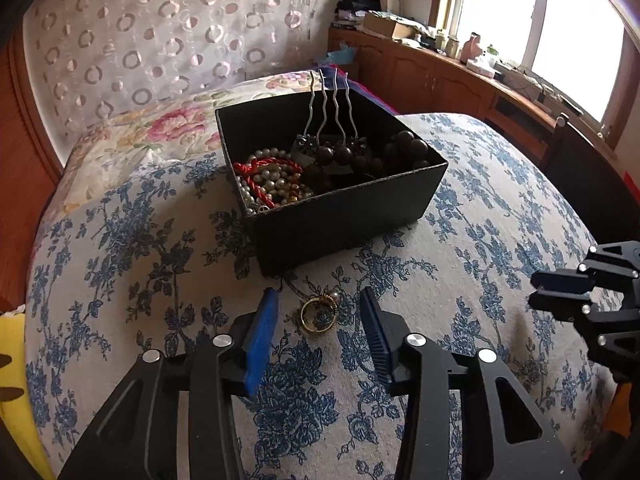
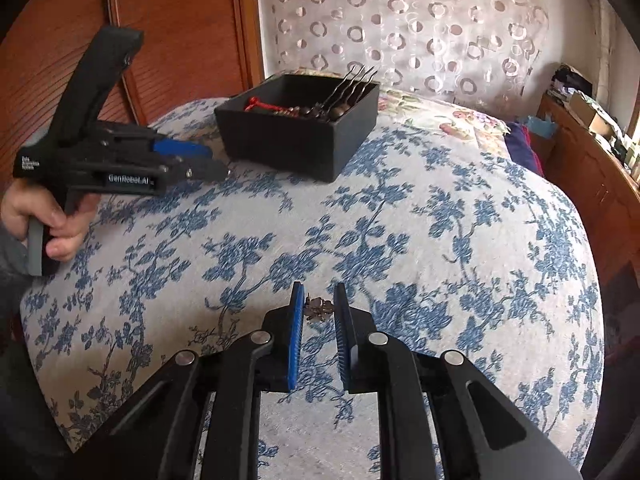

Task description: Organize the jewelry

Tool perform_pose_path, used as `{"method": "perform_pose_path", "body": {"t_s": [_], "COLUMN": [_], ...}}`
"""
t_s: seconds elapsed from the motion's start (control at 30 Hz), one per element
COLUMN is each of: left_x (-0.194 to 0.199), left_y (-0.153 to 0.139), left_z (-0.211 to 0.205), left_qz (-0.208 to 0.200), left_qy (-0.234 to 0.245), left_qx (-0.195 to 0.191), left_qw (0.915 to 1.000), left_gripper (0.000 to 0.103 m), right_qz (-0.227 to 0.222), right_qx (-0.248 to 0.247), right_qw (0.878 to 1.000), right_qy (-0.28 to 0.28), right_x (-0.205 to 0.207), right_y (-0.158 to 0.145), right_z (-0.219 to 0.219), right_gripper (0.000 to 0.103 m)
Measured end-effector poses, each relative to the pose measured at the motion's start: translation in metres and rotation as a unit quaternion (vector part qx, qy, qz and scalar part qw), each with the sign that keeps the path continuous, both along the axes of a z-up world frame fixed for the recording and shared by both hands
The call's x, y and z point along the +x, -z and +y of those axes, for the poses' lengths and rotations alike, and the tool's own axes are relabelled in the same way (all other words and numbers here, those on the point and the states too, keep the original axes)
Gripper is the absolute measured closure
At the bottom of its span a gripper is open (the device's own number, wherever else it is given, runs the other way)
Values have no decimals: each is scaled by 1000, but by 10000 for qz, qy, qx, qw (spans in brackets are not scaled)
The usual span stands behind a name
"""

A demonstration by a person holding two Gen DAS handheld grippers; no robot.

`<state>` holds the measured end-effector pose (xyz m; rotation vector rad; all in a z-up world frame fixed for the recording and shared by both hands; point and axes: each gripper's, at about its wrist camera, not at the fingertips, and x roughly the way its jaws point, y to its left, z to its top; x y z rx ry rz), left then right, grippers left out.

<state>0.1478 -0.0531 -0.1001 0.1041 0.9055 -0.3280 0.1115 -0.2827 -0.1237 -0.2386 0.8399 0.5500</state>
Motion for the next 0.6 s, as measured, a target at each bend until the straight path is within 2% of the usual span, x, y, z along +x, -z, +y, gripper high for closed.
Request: {"method": "perform_pose_path", "body": {"t_s": [0.4,0.47,0.53,0.6], "left_x": [4,3,0,-3], "left_y": [7,7,7,7], "left_z": [-11,-12,-13,-15], "left_qz": [41,5,-2,10], "left_qy": [64,73,107,183], "left_qx": [192,244,288,302], "left_qw": [9998,9997,9995,9994], "left_gripper": [62,71,84,85], "right_qz": [-37,-43,-59,-75], "right_qx": [80,70,72,82], "right_qw": [9999,9999,9999,9999], "right_qy": [70,69,65,59], "right_x": [8,9,11,13], "right_y": [-1,-1,-2,-4], "right_z": [-6,-7,-7,-6], "right_gripper": [86,86,86,86]}}
